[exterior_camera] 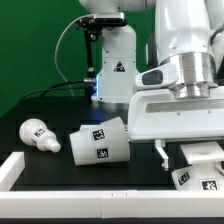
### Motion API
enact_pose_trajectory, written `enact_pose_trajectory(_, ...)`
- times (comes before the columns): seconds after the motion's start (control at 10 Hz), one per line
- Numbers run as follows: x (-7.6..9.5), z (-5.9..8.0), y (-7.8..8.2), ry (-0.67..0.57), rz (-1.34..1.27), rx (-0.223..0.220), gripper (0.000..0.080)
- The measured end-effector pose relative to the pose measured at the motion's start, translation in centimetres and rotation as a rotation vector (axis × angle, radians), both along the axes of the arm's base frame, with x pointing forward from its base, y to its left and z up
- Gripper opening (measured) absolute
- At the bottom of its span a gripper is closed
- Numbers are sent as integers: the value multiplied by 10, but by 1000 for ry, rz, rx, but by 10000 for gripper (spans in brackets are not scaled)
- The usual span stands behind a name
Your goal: Assemble lamp
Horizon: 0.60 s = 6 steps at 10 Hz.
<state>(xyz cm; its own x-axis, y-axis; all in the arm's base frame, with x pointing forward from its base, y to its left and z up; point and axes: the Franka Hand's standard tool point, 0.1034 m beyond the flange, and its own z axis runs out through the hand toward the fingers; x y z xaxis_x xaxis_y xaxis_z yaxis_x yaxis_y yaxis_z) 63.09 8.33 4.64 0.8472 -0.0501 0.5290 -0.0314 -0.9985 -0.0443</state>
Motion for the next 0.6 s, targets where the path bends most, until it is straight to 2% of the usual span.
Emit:
enact_pose_trajectory(0.3,0,-1,-1,-4,1,-2,699)
enact_pose_trajectory(0.5,-5,-17,-5,5,-1,-11,699)
enact_pose_trajectory(0.6,-3,-16,-3,-1,1,-10,699)
